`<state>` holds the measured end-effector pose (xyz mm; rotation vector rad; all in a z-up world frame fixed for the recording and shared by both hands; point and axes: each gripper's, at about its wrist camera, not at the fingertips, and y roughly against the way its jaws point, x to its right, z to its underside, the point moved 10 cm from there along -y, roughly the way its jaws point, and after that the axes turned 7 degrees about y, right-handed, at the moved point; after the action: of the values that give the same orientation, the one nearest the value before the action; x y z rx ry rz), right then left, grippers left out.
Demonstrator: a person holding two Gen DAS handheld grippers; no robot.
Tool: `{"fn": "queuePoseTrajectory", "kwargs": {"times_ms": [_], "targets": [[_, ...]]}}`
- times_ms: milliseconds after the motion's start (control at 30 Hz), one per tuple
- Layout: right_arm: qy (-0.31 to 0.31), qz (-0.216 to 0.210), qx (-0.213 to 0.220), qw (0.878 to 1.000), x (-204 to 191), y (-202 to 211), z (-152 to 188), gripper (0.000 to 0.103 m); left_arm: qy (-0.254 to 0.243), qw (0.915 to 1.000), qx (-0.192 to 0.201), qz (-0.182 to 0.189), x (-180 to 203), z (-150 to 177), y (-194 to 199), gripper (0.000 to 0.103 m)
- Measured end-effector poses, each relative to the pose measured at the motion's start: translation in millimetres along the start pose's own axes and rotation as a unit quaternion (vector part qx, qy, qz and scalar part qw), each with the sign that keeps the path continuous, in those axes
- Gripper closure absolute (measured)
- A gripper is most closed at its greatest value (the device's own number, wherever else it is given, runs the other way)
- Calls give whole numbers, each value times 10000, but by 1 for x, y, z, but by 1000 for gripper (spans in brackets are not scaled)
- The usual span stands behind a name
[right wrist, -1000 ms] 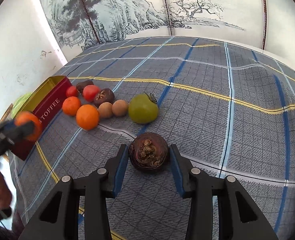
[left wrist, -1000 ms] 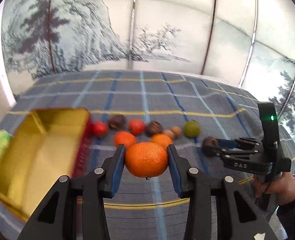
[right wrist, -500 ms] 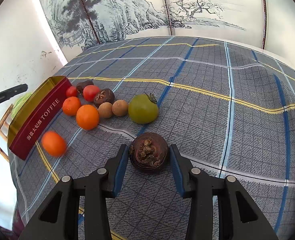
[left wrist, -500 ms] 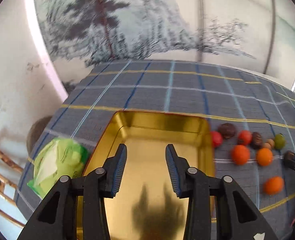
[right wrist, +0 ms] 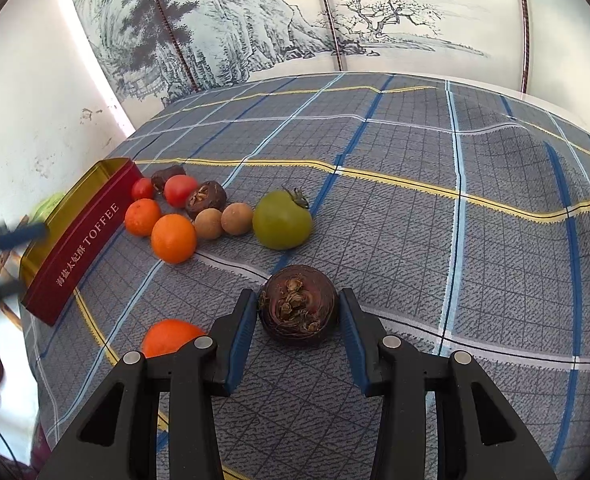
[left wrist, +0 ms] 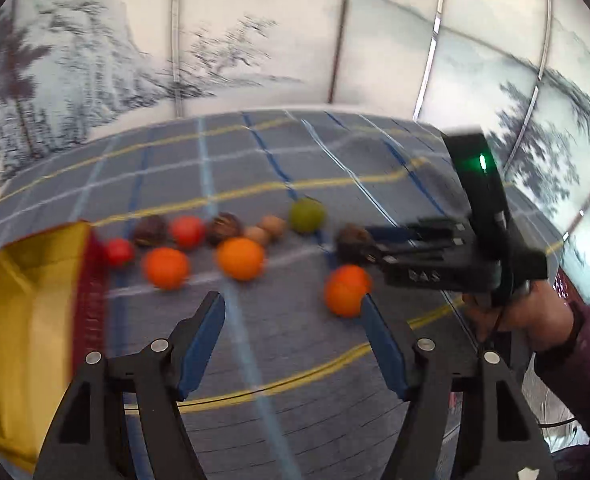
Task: Organize fruits
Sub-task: 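Carry the mandarin in the left tool over the gold tin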
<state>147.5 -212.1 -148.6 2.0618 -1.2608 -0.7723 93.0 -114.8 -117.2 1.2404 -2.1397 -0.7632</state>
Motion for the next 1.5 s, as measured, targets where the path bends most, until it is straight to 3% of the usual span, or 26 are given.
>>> {"fn": "queuePoseTrajectory", "kwargs": {"times_ms": [100,367,667,733,800,900,1000,1133,1267,1367,1500], "targets": [[-57,-60,16,10000,1,1,1,60,84,9997,-27,210,11,4,-14,37],[-267,-269,79,9993,6,5,1,60,-344,9977,-274,521,20,-5,-42,38],[-275,-287,81,9992,6,5,0,60,-948,9941,-442,282,31,-16,-69,40],[-280,-293,81,9991,6,5,0,60,-1159,9908,-623,323,37,-11,-78,49],[-279,-291,80,9992,6,5,0,60,-1386,9862,-866,252,39,-2,-90,67],[-282,-293,80,9991,6,6,0,60,-1328,9874,-813,294,39,0,-92,68],[-282,-295,81,9991,6,5,0,60,-855,9950,-498,150,28,-9,-78,69],[-275,-289,79,9992,6,5,0,60,-337,9984,115,-431,-7,-32,-24,68],[-276,-289,79,9992,6,5,0,60,-243,9891,509,-1360,-60,-55,33,68],[-264,-277,76,9992,6,5,0,60,-251,9782,561,-1985,-105,-64,54,68],[-209,-208,55,9995,6,5,1,60,91,9689,264,-2459,-174,-56,59,68]]}}
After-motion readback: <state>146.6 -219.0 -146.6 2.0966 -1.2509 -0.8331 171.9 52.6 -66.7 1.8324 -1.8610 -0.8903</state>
